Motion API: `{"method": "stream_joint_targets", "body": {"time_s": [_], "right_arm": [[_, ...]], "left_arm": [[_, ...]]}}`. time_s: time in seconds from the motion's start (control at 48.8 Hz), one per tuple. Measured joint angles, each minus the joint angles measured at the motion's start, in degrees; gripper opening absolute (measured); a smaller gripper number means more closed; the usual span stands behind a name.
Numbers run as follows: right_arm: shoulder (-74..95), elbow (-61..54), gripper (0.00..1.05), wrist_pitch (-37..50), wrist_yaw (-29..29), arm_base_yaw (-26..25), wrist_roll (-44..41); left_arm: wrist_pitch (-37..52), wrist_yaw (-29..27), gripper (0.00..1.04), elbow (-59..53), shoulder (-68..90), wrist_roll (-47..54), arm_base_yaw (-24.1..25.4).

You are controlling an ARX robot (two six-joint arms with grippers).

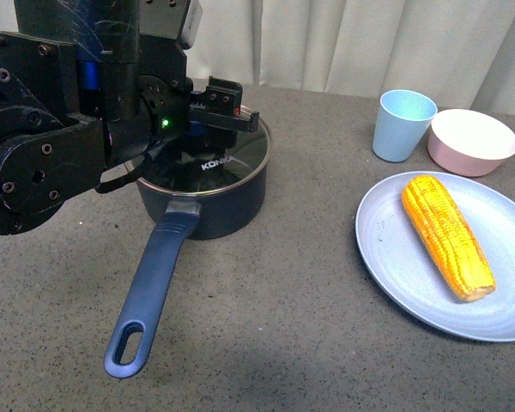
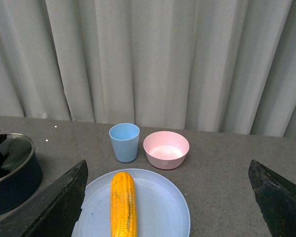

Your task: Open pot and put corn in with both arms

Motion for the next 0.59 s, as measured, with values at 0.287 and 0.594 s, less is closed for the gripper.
{"method": "stream_joint_targets", "body": {"time_s": [0.287, 0.594], "right_arm": [[0.02, 0.0, 0.95, 0.0, 0.0, 0.0, 0.0], [0.02, 0.0, 0.95, 0.0, 0.02, 0.0, 0.0]], "left_arm": [[-2.08, 2.08, 0.62, 0.04, -6.29, 0.15, 0.7], [2.75, 3.8, 0.62, -0.59, -7.45, 0.5, 11.17]]}}
